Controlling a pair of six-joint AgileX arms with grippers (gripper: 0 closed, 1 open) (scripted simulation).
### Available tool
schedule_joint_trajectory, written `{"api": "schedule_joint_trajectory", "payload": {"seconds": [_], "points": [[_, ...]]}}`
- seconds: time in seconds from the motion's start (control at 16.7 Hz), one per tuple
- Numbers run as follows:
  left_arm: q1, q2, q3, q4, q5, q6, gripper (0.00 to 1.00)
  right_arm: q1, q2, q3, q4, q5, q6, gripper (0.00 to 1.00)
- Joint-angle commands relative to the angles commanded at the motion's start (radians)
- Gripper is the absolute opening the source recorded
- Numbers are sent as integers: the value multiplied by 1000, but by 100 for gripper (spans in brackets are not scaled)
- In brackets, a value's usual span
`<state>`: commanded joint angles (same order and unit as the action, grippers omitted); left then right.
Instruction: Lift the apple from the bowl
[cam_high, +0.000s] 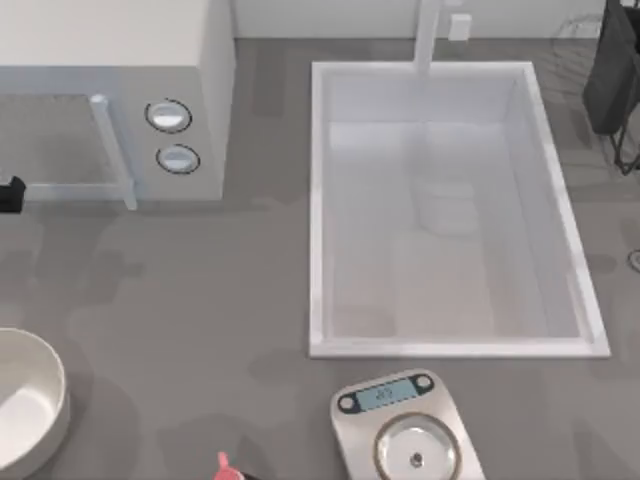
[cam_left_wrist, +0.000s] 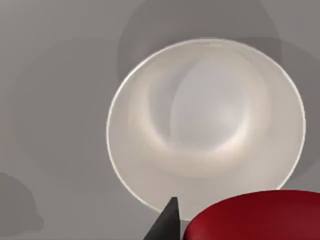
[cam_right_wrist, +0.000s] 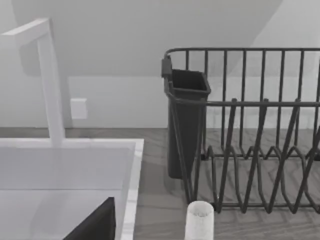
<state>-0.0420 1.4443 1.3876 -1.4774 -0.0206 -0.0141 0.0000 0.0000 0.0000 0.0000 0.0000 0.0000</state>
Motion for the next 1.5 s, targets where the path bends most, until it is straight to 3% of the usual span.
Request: {"api": "schedule_joint_trajectory", "payload": {"seconds": [0.3,0.72,0.9,1.26,1.5], "points": [[-4,-41,213,-218,0,-4,0,0,0,0,0,0,0,100],[-15,-28,227,-222,0,-18,0,0,0,0,0,0,0,100],[-115,54,232,-167,4,-118,0,0,0,0,0,0,0,100],[-458,272,220,22,16,-462,0,0,0,0,0,0,0,100],[-559,347,205,105,21,-564,0,0,0,0,0,0,0,100]]}}
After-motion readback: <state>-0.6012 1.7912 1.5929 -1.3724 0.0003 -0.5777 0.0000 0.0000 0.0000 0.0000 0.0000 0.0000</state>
